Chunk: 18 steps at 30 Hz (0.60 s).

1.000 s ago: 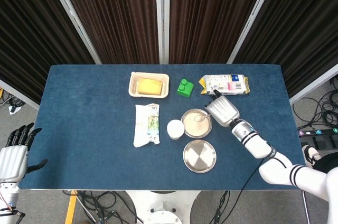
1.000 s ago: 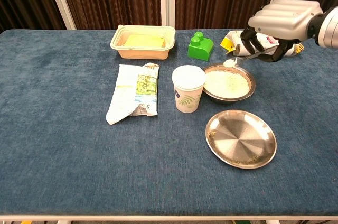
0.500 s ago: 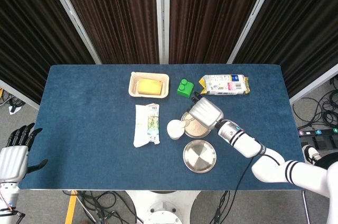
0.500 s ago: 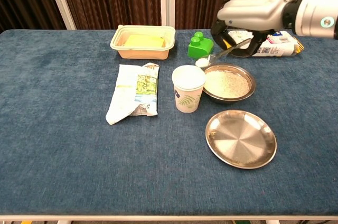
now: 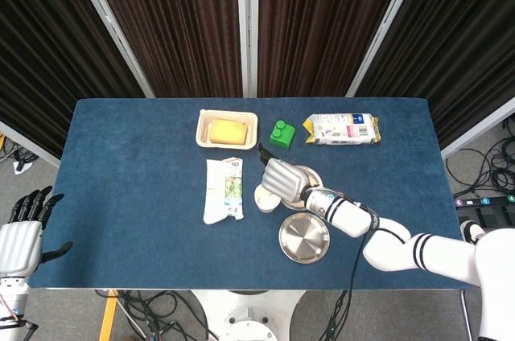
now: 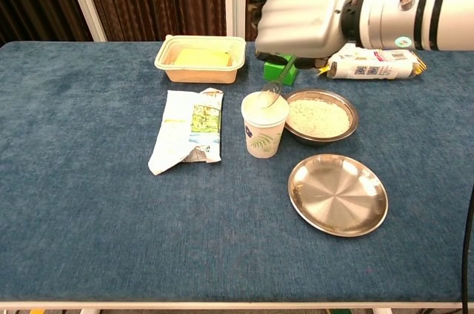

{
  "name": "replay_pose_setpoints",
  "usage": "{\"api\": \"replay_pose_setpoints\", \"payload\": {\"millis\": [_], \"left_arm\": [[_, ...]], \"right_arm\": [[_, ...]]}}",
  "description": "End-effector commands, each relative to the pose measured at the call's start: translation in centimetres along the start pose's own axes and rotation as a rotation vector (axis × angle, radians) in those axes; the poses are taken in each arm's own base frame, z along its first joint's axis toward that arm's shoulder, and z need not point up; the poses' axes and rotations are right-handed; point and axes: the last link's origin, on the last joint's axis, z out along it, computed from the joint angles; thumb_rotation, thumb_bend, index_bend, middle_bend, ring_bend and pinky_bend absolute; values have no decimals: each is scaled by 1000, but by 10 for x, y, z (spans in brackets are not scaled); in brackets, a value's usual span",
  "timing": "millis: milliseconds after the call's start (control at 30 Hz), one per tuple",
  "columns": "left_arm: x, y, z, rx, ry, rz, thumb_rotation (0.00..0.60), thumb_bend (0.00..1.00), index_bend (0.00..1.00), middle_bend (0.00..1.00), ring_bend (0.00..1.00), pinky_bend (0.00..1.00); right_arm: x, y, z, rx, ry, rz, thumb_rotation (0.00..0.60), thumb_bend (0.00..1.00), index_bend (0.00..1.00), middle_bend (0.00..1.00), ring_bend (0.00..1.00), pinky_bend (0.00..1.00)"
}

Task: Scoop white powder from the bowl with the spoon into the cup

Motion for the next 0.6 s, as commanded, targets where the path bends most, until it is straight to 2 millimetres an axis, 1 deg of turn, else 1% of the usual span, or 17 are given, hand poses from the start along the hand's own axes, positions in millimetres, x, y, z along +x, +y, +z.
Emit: {"api": "replay_pose_setpoints", "payload": {"millis": [33,233,367,500,600], "left_arm": [[-1,0,0,0,0,-2,600,74,221,180,92,111],[-2,-2,-2,6,-4,-8,600,74,221,180,92,110],[-2,-2,-1,9,-2,-11,600,74,222,180,92,111],[-3,-2,-2,8,-4,-13,600,74,221,180,92,111],[-2,-2,-1,7,-1,-17,600,74,221,180,92,110]], "right_arm": [[16,-10,10,47,43,-179,600,327,609,580,243,104],[19,-20,12,63,45,-264,600,327,612,579,243,78],[22,-23,12,38,62,-348,600,327,612,579,243,53],[25,-26,10,16,58,-367,600,327,612,576,243,19],[27,-24,7,-1,53,-356,600,327,612,576,243,16]]}}
